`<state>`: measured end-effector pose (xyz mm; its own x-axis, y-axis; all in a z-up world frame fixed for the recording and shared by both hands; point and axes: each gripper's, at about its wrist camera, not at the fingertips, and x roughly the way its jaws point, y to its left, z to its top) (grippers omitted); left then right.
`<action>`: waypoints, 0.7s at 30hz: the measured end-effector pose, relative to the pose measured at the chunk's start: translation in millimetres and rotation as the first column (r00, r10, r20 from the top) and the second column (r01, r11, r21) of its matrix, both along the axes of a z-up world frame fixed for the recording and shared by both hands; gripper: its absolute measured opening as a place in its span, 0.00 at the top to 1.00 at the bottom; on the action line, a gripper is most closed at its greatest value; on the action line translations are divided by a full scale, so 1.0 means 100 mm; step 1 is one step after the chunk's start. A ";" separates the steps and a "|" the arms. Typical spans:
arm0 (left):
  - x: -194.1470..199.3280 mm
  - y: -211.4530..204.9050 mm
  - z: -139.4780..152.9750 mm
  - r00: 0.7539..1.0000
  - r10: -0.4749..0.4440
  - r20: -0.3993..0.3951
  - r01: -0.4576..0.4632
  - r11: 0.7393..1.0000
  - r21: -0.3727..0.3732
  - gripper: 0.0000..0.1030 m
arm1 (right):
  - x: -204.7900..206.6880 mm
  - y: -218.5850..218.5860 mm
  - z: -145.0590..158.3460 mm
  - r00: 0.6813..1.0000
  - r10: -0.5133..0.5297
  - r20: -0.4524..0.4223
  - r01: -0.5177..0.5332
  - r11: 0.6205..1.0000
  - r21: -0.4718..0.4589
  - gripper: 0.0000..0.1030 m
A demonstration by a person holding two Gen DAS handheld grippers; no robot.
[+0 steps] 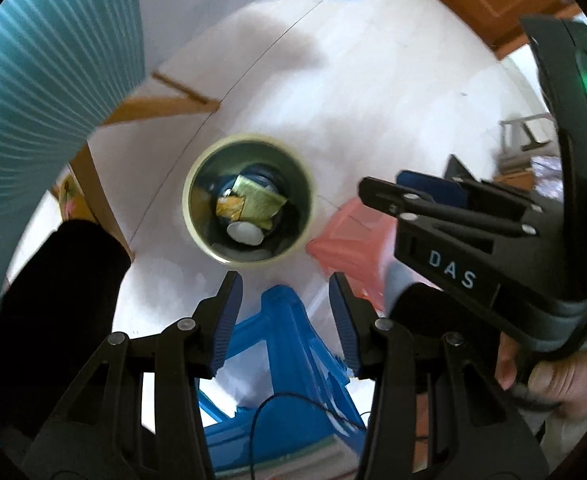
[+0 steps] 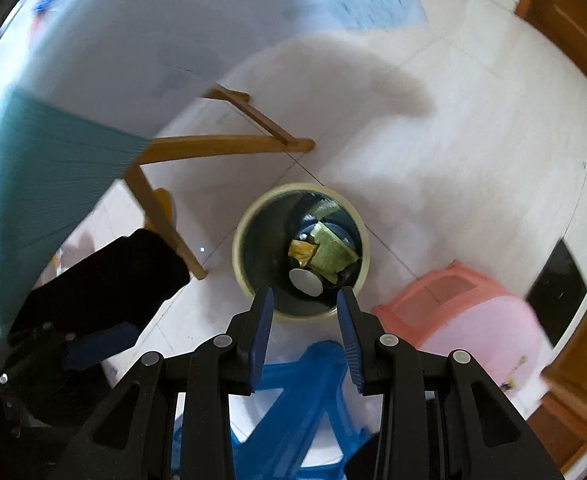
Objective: Collect trash
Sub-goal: 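Move both tools back over the table toward the earplug box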
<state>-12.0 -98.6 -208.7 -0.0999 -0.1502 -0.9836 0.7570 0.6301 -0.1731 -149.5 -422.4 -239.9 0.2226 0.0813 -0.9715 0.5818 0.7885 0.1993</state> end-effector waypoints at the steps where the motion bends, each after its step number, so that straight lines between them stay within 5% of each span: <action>1: -0.01 0.04 0.15 1.000 -0.007 0.005 0.007 1.000 -0.023 0.60 | 0.02 0.05 0.18 1.000 0.024 0.012 -0.024 1.000 -0.018 0.67; 8: 0.36 0.57 1.16 0.993 0.050 0.106 -0.034 0.988 -0.149 0.60 | 0.24 0.32 1.13 0.986 0.116 0.118 -0.105 0.990 -0.092 0.67; 16: 1.04 1.32 1.91 0.954 0.206 0.217 -0.148 0.955 -0.257 0.54 | 0.90 0.72 2.01 0.946 0.213 0.243 -0.177 0.971 -0.162 0.67; 21: 1.48 1.84 2.24 0.925 0.283 0.254 -0.198 0.928 -0.315 0.54 | 1.41 1.04 2.27 0.921 0.288 0.262 -0.245 0.952 -0.184 0.67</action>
<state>136.3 85.0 15.0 0.2570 -0.4047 -0.8776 0.6315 0.7577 -0.1644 -8.2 -318.1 -12.5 0.4786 0.0395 -0.8771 0.2825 0.9390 0.1964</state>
